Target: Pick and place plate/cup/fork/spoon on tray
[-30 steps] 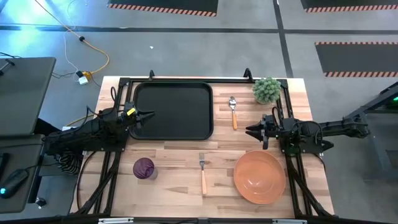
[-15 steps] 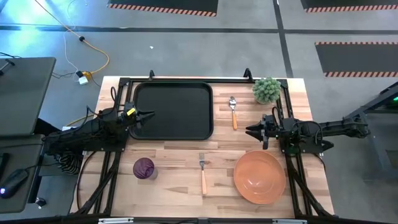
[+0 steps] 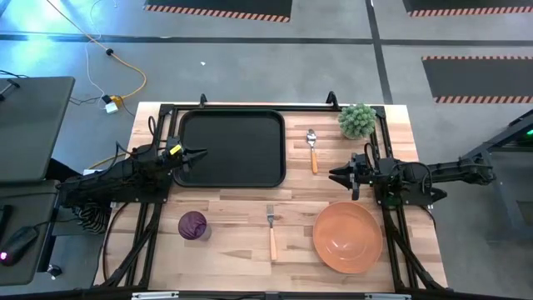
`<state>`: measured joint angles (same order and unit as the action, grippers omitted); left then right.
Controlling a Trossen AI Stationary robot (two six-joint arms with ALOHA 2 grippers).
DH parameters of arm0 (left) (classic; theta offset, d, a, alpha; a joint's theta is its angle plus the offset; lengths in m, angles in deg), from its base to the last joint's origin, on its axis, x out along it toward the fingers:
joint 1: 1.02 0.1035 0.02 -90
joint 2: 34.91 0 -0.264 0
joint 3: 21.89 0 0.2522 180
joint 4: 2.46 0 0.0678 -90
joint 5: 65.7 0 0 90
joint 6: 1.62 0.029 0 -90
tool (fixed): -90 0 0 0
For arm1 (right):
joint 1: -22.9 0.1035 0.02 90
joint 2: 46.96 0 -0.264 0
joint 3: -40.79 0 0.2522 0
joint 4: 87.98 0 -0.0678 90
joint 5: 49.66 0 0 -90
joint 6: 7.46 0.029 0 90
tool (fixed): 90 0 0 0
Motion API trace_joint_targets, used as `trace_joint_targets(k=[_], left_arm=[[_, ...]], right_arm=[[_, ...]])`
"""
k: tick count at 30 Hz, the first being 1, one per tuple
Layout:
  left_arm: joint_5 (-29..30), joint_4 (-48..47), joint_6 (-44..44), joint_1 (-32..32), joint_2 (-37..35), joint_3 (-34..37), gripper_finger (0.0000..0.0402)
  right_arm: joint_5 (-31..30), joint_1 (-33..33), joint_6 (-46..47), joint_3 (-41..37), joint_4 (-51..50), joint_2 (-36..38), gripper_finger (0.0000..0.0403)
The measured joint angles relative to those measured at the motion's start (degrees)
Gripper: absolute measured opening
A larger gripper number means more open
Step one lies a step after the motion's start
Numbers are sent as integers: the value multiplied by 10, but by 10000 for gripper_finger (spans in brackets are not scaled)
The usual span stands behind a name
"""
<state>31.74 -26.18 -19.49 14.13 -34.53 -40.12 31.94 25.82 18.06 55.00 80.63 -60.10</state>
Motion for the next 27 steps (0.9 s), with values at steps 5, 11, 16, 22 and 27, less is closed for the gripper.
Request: trace_joint_targets(k=[5,11,16,22,27], left_arm=[[0,1,0,0,0,0,46],[0,1,0,0,0,0,46],[0,1,0,0,0,0,46],[0,2,-1,0,0,0,46],[0,3,-27,0,0,0,46]], right_arm=[[0,0,0,0,0,0,106],[0,0,0,0,0,0,106],[0,0,0,0,0,0,106],[0,0,0,0,0,0,106],[0,0,0,0,0,0,106]])
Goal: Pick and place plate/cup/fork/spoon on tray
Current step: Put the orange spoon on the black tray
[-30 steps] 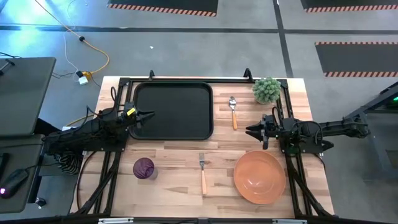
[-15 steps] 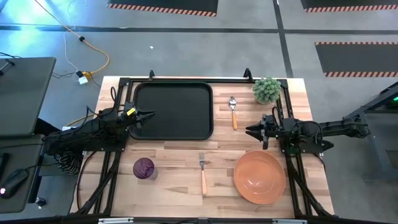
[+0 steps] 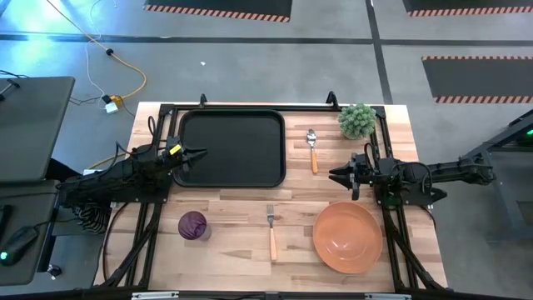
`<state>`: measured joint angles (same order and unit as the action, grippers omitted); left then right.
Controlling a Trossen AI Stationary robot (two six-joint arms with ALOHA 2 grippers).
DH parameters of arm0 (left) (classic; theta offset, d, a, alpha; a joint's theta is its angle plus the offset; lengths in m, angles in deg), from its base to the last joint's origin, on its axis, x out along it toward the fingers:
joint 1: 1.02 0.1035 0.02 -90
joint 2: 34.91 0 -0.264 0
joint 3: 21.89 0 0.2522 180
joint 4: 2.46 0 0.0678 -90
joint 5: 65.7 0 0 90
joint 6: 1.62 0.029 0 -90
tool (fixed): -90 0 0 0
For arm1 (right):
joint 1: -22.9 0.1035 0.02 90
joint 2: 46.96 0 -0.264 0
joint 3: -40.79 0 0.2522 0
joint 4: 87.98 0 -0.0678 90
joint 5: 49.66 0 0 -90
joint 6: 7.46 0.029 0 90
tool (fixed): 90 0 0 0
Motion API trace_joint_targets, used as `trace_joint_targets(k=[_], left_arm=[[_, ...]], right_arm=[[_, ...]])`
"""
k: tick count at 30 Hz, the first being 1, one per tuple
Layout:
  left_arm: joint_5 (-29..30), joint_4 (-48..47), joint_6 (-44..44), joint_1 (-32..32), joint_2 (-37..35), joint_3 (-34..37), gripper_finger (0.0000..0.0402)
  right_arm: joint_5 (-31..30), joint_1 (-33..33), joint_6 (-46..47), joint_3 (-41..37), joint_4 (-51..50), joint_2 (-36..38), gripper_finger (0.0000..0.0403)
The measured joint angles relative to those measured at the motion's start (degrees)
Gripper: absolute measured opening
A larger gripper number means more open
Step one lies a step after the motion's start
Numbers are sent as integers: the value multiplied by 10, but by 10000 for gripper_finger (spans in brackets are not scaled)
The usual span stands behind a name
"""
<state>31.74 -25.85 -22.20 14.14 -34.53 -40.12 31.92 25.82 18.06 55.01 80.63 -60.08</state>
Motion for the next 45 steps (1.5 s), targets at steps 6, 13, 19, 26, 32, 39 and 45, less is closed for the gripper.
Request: trace_joint_targets(k=[6,13,19,26,32,39,45], left_arm=[[6,0,6,0,0,0,46],[15,3,-68,0,0,0,46],[15,5,-103,0,0,0,46],[15,5,-103,0,0,0,46],[15,5,-106,0,0,0,46],[15,5,-118,0,0,0,46],[17,5,-118,0,0,0,46]], right_arm=[[0,0,50,0,25,0,106],[-38,0,148,1,93,0,106],[-79,0,128,34,157,0,106],[-116,0,32,123,162,0,106],[-151,0,-38,222,64,0,111],[-217,0,-65,345,-74,-21,152],[-293,0,-30,465,-230,-88,170]])
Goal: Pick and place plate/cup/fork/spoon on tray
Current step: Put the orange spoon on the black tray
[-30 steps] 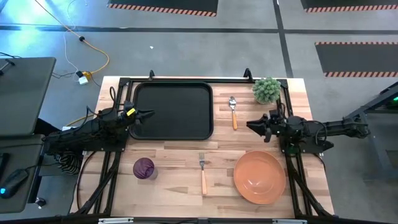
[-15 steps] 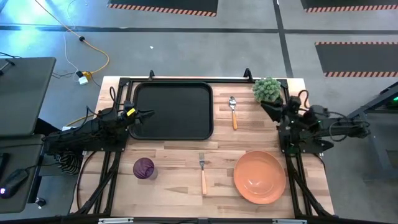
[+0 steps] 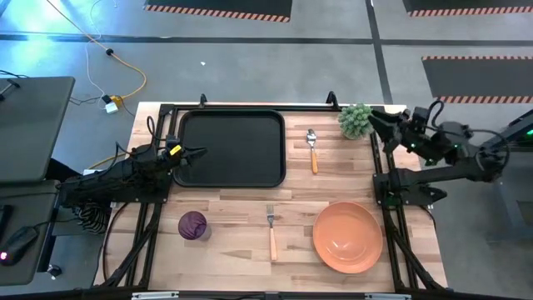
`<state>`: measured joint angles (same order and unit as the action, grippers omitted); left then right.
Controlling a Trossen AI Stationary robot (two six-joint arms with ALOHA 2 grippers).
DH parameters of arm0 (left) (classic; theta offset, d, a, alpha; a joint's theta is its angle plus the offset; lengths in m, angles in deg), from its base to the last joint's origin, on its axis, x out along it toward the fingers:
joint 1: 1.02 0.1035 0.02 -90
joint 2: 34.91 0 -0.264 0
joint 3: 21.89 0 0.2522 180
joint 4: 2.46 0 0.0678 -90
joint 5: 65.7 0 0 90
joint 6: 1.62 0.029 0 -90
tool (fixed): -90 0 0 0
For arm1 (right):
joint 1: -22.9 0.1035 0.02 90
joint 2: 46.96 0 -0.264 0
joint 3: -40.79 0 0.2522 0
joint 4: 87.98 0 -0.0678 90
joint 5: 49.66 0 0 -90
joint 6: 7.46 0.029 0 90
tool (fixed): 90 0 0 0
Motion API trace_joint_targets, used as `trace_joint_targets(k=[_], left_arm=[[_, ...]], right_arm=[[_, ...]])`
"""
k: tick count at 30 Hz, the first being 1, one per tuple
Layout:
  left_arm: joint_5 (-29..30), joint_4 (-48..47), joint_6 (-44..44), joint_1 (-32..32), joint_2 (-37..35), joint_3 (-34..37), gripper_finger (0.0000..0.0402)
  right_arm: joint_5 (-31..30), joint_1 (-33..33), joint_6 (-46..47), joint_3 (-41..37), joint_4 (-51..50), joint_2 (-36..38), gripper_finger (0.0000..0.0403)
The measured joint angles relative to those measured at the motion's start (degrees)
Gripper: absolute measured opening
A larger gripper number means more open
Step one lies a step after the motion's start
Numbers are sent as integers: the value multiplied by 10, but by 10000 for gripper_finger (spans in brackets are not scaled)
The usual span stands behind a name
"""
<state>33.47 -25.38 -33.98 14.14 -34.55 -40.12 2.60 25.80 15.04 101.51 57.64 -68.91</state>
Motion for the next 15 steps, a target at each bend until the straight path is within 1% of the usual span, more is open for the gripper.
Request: trace_joint_targets(k=[2,5,9,12,15], left_arm=[[2,0,0,0,0,0,46],[4,0,0,0,0,0,46],[4,0,-3,0,0,0,46],[4,0,-4,0,0,0,46],[4,0,-4,0,0,0,46]], right_arm=[[-15,0,27,41,-55,-34,168],[-19,0,82,103,-148,-92,164],[-20,-12,189,176,-289,-175,161],[-2,-27,256,209,-370,-230,161],[38,-45,299,217,-403,-278,161]])
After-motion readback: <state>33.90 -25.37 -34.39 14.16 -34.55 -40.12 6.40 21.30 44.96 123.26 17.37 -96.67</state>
